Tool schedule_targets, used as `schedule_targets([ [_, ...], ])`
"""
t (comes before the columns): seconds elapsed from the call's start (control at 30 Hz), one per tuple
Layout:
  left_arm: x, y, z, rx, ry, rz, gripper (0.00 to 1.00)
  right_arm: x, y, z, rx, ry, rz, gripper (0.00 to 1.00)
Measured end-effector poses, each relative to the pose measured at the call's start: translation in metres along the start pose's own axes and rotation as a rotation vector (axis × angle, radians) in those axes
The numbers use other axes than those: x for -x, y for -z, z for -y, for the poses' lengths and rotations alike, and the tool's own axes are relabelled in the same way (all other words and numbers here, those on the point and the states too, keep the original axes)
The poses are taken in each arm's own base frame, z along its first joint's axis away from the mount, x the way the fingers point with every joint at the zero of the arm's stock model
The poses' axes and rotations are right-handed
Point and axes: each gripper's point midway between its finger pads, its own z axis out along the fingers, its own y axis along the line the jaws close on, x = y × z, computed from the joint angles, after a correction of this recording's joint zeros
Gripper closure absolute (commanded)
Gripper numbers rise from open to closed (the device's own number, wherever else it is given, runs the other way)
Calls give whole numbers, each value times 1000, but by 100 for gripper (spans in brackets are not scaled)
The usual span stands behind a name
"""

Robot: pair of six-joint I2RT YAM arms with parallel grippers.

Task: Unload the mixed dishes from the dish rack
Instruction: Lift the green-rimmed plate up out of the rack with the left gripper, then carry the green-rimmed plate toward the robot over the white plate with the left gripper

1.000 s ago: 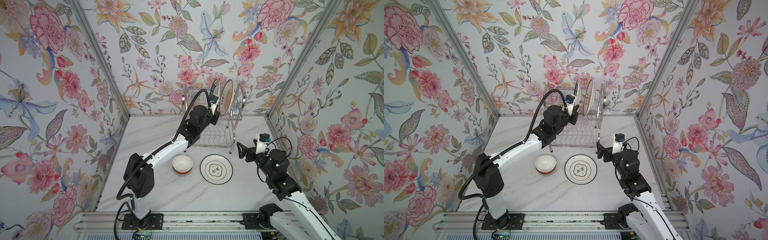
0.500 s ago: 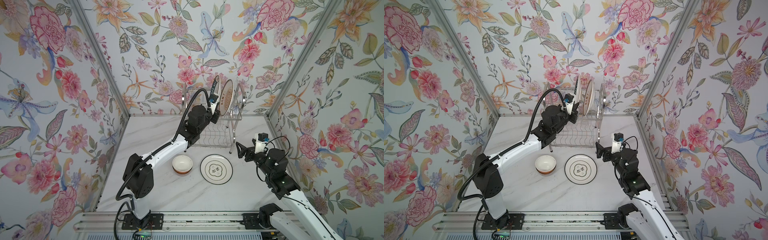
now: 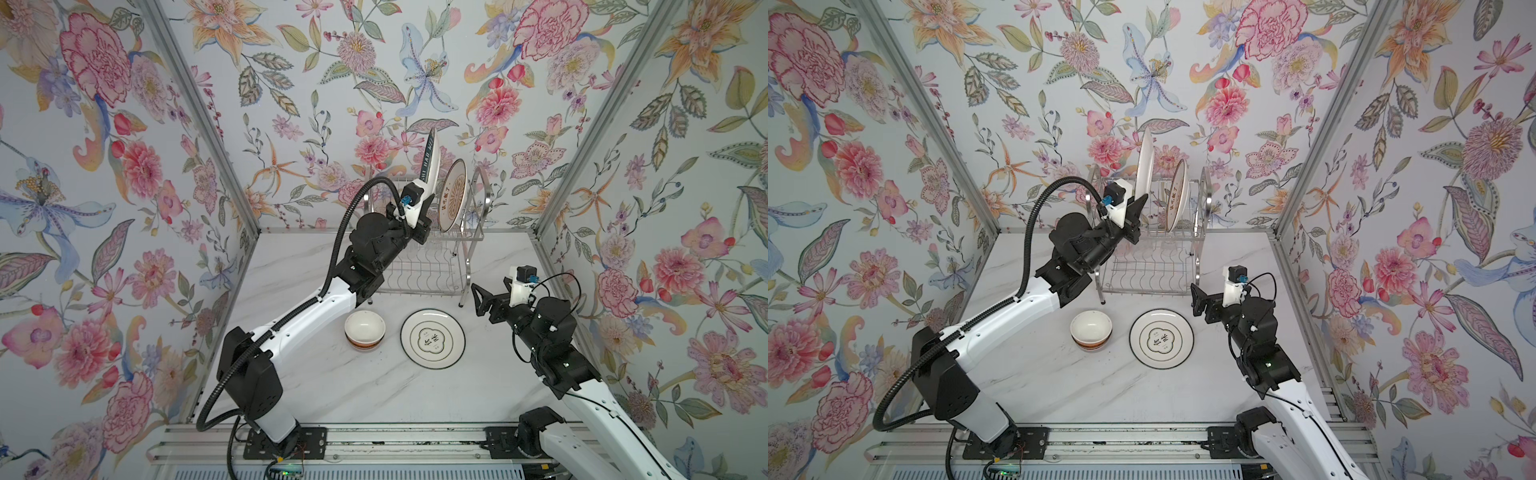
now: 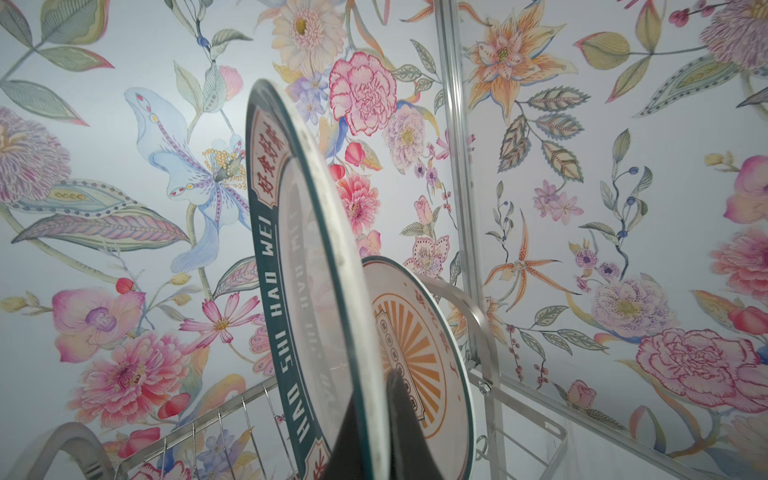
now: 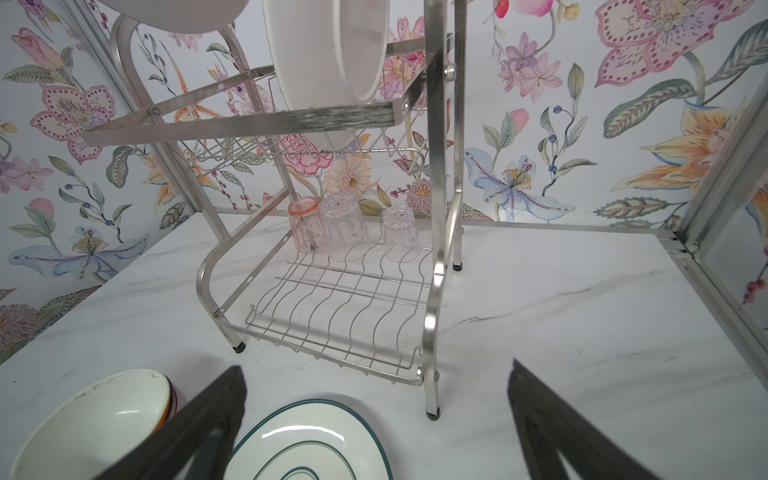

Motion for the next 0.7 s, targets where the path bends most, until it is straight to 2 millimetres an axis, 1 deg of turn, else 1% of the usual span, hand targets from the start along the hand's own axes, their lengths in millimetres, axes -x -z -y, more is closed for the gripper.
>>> schedule_targets([
  [0.2, 34, 51, 13, -100, -72, 69, 100, 1, 1, -1, 6, -22, 2, 1],
  [0.33, 49, 82, 16, -134, -127, 99, 100, -2, 1, -3, 14, -47, -16, 1],
  [0.43, 56, 105, 22, -172, -179, 116, 100, -5, 3, -5, 25, -81, -40, 1],
  [0.57, 52, 137, 32, -234, -247, 111, 100, -8, 4, -8, 40, -144, -68, 1],
  [0.7, 36, 166, 43, -296, -310, 72, 100, -18, 5, -10, 46, -240, -116, 1],
])
